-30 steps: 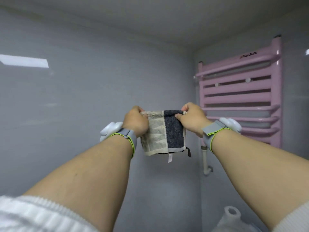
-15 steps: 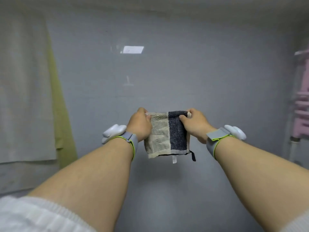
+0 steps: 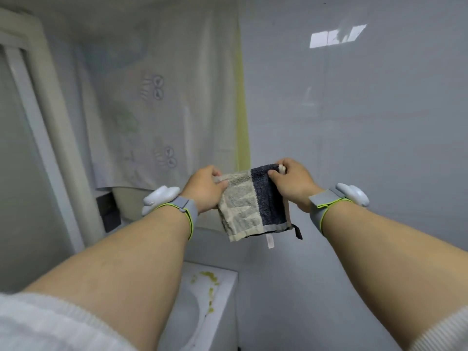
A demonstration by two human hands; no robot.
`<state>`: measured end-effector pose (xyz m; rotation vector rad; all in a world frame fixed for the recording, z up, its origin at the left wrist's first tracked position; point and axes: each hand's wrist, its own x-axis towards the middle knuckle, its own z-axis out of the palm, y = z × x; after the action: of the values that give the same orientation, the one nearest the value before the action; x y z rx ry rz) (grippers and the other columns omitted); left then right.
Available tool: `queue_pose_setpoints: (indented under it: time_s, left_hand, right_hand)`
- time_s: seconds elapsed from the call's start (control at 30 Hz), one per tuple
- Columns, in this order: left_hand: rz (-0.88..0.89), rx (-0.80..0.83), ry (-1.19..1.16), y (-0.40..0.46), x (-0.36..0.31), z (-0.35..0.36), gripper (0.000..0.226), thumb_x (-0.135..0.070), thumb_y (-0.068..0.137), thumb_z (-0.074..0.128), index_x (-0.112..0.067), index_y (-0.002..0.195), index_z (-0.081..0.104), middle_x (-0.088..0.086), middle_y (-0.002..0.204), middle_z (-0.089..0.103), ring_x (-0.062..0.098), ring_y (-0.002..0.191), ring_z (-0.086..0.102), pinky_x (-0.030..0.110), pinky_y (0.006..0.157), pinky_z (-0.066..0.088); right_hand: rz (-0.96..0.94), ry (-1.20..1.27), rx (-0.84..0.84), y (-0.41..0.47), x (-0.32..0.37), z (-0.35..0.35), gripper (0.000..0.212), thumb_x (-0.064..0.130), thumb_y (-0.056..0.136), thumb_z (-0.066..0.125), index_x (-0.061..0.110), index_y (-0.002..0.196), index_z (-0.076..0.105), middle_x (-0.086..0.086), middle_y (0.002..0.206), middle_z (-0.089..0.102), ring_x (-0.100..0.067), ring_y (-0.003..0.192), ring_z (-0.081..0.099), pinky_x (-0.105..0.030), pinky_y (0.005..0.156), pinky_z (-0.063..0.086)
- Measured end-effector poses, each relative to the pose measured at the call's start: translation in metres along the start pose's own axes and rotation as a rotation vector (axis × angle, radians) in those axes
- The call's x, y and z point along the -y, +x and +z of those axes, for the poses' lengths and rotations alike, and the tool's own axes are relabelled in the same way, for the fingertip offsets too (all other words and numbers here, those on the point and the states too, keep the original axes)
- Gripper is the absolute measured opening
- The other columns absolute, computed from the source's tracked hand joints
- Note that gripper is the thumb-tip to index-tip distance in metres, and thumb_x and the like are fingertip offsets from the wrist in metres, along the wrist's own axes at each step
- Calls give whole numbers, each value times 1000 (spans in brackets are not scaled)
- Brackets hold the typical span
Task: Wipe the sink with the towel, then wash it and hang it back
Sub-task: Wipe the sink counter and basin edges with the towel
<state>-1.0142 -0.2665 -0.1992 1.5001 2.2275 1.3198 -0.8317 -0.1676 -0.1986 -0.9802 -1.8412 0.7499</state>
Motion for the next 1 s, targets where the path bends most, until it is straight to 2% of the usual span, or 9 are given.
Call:
queue_pose_setpoints:
  time_s: [0.07,0.13,0.3,0.43,0.53,0.6,0.73,0.83,1.0]
  left_hand:
    - [-61,-36,10,4,17,-20,16,-19,89,69,-15,100,57,19,90,65,37,75,69,52,67,61]
    - [-115,-56,28,7,33,-35,22,-15,88,71,-12,107,60,14,81,63,33,70,67,51,68,61]
    - [-216,-78,109,8,76,-69,16,-12,92,65,-2,104,68,21,97,71,30,76,66,48,75,60]
    - [-302,-98,180,7,120,-100,12,-18,97,55,-11,89,60,16,87,63,26,71,58,41,67,57]
    - [-382,-113,170,10,167,-131,12,-18,101,47,-10,102,56,14,90,56,25,74,52,34,60,47]
    - [-404,-101,170,13,191,-145,14,-21,102,45,-12,108,53,15,94,57,26,75,52,34,59,46]
    - [-406,-121,135,20,235,-172,10,-22,101,46,-16,98,53,16,90,57,28,70,52,35,59,48]
    - [-425,-103,131,30,278,-202,11,-23,100,49,-15,103,55,14,88,58,29,69,56,44,63,58]
    - [-402,-80,105,51,334,-237,18,-28,99,49,-15,110,55,10,93,59,32,72,64,48,70,62]
  right_hand:
    - [-25,23,68,15,4,31,17,23,94,60,8,102,61,-10,100,64,-30,97,59,-39,86,48]
    - [-51,54,138,25,9,60,16,23,94,59,9,101,61,-10,100,64,-29,96,58,-37,86,47]
    - [-89,87,260,41,18,133,20,25,94,60,8,104,60,-13,103,64,-32,99,59,-38,87,47]
    - [-109,110,354,43,34,198,22,24,95,59,6,107,61,-14,106,64,-31,102,58,-33,85,44]
    - [-127,118,416,37,54,256,26,25,96,58,6,113,59,-14,111,63,-31,105,57,-35,90,45]
    - [-126,111,436,35,63,280,26,25,96,57,6,113,58,-15,111,62,-32,105,57,-38,92,46]
    - [-119,105,440,31,76,328,24,25,96,58,5,109,57,-16,107,62,-33,101,57,-38,87,46]
    - [-94,40,444,25,92,374,21,26,97,57,7,104,56,-11,101,60,-29,95,56,-33,79,44]
    - [-72,-92,433,23,113,435,27,26,98,55,5,113,58,-14,108,63,-33,101,60,-31,71,42]
